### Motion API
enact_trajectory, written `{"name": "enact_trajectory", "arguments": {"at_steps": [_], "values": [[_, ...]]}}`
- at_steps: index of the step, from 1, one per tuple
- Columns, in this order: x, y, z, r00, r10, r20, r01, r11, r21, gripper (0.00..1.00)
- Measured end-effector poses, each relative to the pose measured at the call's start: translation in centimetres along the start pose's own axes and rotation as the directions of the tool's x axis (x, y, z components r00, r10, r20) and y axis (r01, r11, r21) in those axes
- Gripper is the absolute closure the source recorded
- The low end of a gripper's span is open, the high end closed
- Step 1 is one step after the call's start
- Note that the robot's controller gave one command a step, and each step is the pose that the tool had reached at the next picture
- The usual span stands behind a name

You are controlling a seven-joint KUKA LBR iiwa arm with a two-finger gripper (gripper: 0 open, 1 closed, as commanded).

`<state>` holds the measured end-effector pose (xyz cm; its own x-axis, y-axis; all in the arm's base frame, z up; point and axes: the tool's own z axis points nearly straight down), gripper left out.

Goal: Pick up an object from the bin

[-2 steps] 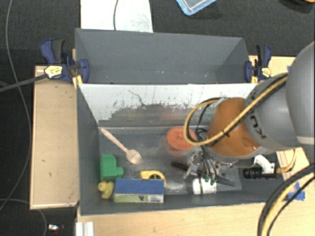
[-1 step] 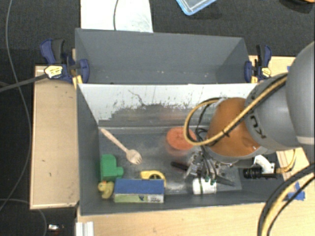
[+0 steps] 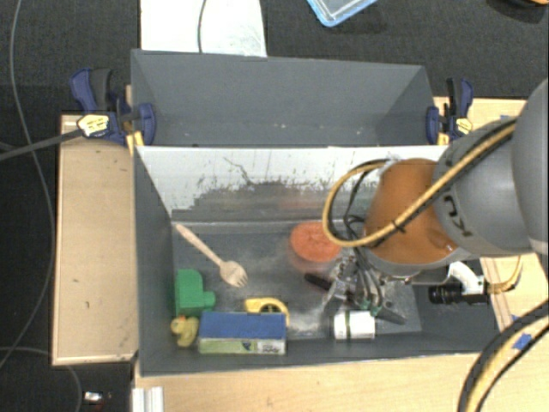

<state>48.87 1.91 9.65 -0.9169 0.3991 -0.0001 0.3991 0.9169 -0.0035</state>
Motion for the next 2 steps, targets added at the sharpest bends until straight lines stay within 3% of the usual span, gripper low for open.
{"name": "enact_trajectory", "arguments": {"at_steps": [1,2], "values": [[-0.3,-0.2,-6.5,1.0,-0.022,-0.005,0.022,1.0,0.003,1.0],[0.3,0.7,-15.7,1.0,-0.014,-0.008,0.014,1.0,0.004,1.0]]}}
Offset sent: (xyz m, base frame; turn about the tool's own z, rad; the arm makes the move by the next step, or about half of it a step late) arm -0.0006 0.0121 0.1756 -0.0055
